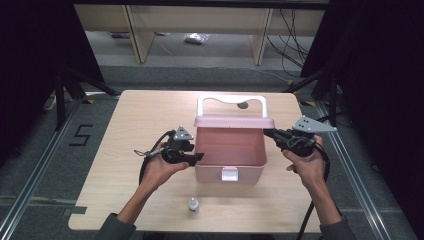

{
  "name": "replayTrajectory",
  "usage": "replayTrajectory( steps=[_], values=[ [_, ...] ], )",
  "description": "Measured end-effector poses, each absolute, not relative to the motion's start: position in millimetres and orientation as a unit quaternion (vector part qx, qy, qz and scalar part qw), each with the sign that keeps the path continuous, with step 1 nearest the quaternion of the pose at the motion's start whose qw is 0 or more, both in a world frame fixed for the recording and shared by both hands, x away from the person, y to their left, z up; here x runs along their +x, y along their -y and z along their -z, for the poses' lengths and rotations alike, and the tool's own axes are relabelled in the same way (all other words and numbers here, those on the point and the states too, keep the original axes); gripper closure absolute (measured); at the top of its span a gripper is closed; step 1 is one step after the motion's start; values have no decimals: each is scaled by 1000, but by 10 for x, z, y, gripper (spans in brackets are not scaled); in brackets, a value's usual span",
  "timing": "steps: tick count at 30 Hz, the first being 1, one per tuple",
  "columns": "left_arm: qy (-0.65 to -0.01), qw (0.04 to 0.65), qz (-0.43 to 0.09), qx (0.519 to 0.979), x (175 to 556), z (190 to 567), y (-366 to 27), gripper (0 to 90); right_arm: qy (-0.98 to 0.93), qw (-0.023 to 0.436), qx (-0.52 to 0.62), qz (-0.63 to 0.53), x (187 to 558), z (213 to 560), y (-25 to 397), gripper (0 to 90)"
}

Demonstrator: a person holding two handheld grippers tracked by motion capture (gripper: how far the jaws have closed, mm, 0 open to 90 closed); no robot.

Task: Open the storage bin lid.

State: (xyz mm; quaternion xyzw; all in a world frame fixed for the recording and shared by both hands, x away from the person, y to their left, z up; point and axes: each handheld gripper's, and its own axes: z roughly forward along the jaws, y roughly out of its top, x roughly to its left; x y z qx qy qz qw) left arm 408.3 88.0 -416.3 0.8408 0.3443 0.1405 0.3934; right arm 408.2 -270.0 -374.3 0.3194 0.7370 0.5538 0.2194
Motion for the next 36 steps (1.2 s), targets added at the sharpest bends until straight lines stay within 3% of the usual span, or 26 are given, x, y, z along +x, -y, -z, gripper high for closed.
replayTrajectory(
  steps=[36],
  values=[
    [-351, 392, -142, 839, 4005, 4160, -869, 520, -739, 210, 333, -546, 4679, 3781, 2710, 886]
  ],
)
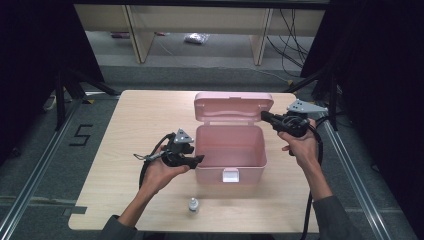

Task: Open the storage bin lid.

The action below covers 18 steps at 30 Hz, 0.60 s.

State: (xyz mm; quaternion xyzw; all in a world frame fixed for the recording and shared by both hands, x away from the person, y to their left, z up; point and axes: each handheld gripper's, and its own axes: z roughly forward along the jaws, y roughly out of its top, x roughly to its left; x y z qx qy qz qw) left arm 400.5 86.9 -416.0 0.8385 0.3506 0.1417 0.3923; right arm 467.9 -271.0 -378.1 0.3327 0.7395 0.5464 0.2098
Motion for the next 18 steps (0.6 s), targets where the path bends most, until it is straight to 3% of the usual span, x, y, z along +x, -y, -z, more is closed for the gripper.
replayTrajectory(
  steps=[18],
  values=[
    [-353, 392, -136, 839, 4001, 4166, -868, 518, -747, 208, 358, -520, 4939, 3910, 2665, 878]
  ],
)
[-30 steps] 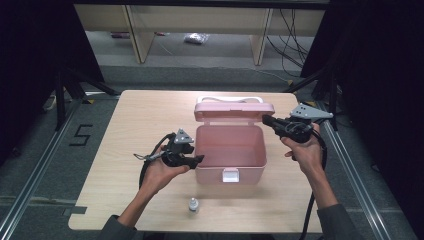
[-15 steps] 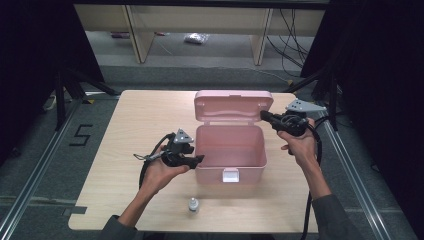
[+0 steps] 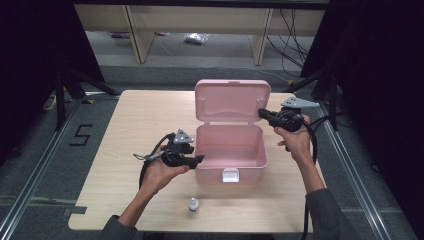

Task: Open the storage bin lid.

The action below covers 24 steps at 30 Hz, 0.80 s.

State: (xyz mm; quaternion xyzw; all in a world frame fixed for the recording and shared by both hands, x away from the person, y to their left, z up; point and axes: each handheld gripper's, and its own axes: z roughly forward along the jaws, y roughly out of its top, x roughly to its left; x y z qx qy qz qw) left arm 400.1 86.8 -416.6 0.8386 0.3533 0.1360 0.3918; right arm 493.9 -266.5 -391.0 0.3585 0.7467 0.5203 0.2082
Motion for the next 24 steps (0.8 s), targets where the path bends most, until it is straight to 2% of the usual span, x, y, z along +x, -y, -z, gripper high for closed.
replayTrajectory(
  steps=[2, 4, 8, 9, 13, 14, 19, 22, 23, 24],
  values=[
    [-353, 392, -136, 839, 4002, 4167, -869, 518, -745, 195, 371, -519, 4950, 3928, 2650, 878],
    [-353, 392, -137, 839, 4000, 4168, -868, 518, -749, 209, 363, -514, 4982, 3939, 2666, 877],
    [-350, 390, -141, 840, 3997, 4171, -864, 514, -748, 195, 374, -512, 5011, 3965, 2651, 877],
    [-350, 391, -142, 839, 3995, 4172, -860, 514, -745, 207, 368, -516, 5032, 3980, 2655, 877],
    [-350, 390, -142, 840, 3993, 4172, -857, 511, -739, 192, 386, -518, 5038, 3996, 2614, 876],
    [-350, 390, -142, 839, 3992, 4172, -857, 512, -741, 202, 380, -516, 5054, 4010, 2618, 874],
    [-351, 389, -143, 840, 3992, 4171, -853, 511, -737, 195, 390, -516, 5068, 4039, 2590, 867],
    [-351, 388, -147, 840, 3987, 4171, -847, 511, -748, 213, 379, -502, 5096, 4053, 2588, 867],
    [-351, 388, -146, 839, 3988, 4171, -848, 511, -745, 198, 389, -504, 5084, 4055, 2568, 865],
    [-352, 389, -146, 839, 3987, 4172, -847, 510, -740, 206, 391, -507, 5095, 4067, 2558, 864]
  ],
)
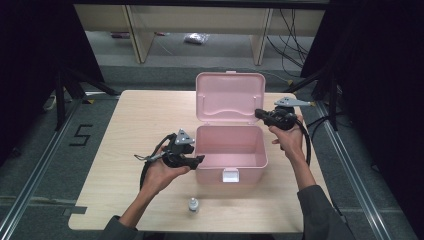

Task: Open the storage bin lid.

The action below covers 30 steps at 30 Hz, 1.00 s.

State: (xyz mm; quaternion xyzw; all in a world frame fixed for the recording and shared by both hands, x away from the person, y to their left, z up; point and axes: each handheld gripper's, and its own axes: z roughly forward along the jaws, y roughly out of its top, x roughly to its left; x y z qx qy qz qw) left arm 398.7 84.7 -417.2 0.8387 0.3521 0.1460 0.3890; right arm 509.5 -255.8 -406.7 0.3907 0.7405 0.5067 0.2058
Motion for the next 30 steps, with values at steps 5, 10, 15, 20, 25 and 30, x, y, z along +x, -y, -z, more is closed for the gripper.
replayTrajectory(
  steps=[5, 10, 15, 20, 25, 30],
  values=[
    [-349, 386, -147, 841, 3988, 4168, -843, 510, -751, 214, 385, -493, 5112, 4071, 2562, 852],
    [-348, 381, -149, 844, 3982, 4171, -827, 489, -746, 207, 395, -495, 5108, 4084, 2552, 835],
    [-348, 380, -149, 844, 3981, 4169, -826, 490, -748, 213, 394, -491, 5053, 4034, 2561, 815],
    [-349, 380, -152, 843, 3977, 4166, -822, 492, -762, 228, 377, -474, 4944, 3933, 2575, 798],
    [-348, 378, -151, 844, 3973, 4165, -812, 489, -777, 228, 379, -448, 4798, 3879, 2566, 763],
    [-349, 380, -148, 844, 3979, 4164, -818, 486, -790, 223, 370, -434, 4544, 3793, 2527, 713]
  ],
)
